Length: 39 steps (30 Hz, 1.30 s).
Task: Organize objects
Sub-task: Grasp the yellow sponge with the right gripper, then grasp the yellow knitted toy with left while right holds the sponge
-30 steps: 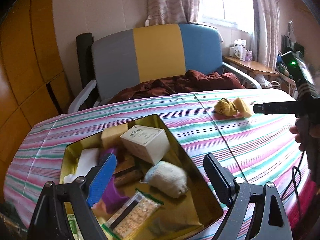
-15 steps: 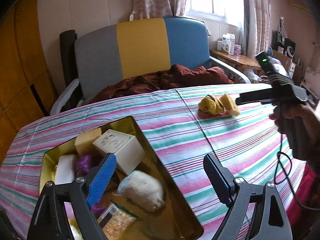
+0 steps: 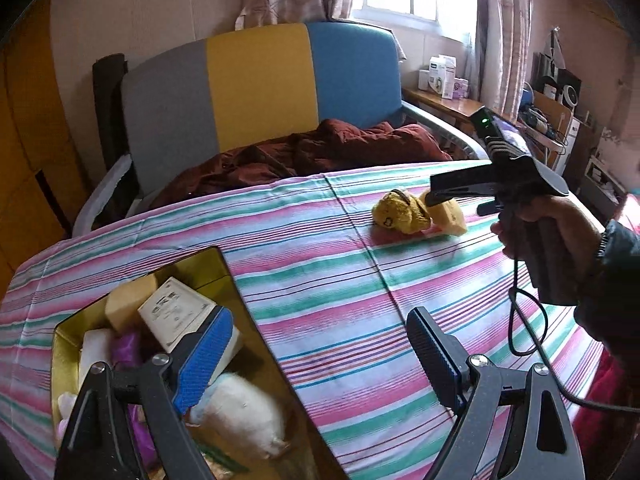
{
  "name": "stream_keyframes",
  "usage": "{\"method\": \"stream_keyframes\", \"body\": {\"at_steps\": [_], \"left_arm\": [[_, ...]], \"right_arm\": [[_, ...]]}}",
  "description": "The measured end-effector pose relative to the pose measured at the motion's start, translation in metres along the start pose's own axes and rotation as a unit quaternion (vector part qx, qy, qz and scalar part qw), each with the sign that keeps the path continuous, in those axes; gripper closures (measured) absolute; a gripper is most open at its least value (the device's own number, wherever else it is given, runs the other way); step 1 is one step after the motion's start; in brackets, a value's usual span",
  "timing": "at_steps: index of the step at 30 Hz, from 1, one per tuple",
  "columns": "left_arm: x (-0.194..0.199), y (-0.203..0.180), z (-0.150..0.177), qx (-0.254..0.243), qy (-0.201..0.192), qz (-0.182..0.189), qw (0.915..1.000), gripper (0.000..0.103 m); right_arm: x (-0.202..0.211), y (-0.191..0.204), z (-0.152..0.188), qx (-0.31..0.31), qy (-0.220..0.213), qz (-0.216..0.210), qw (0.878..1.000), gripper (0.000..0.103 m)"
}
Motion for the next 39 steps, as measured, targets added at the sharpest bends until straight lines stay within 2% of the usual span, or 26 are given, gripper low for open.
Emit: {"method": "stream_keyframes", "body": {"at_steps": [8,11,16,22,27,30,35,39], "left_arm": [[-0.013,-0.009,-0.016,-0.009,0.006,0.01,0.9999,0.014],[-0.018,-0.013,-0.028,-0.013,0.003,0.008,0.9999,0.014],[-0.034,-0.018,-0.042,-0.002,0.019,0.019,0.9997,0.014],[-0.061,-0.029,-0.055,0.013,0.041,0.032,0.9986,0.014],[-0.087,-0.047,-0.067,-0.003,0.057,0.035,0.9978,0.014],[-0.108,-0.057,-0.074,-0.007,0.068,0.036,0.997,0.014],[-0.138,-0.073,-0.088,0.007,0.086,0.071,0.9938,0.014],[-0.155,-0.083,-0.102,0.029,0.085,0.09,0.9919,0.012]], "right_arm": [[-0.008,-0.001,0.004,0.014,0.006,-0.011,1.0,0.011],[-0.009,0.0,0.005,0.02,0.007,-0.017,1.0,0.016],[-0.008,0.005,0.006,0.029,0.019,-0.048,0.998,0.044],[0.017,-0.002,0.005,0.033,0.011,-0.036,0.999,0.044],[0.02,-0.024,0.01,0.029,0.027,0.021,0.999,0.044],[0.008,-0.036,0.014,0.03,0.048,0.054,0.997,0.044],[-0.002,-0.039,0.016,0.034,0.065,0.056,0.996,0.044],[-0.006,-0.046,0.018,0.023,0.073,0.058,0.995,0.044]]}}
Point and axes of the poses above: each gripper's, at about its wrist camera, not at the fingertips, and x roughly against the way its jaws point, y to its left, z to its underside, the point moved 6 cm from there along -x, roughly the way its jaws point, and after that the axes turned 2 degrees about y, right-handed, at the moved point
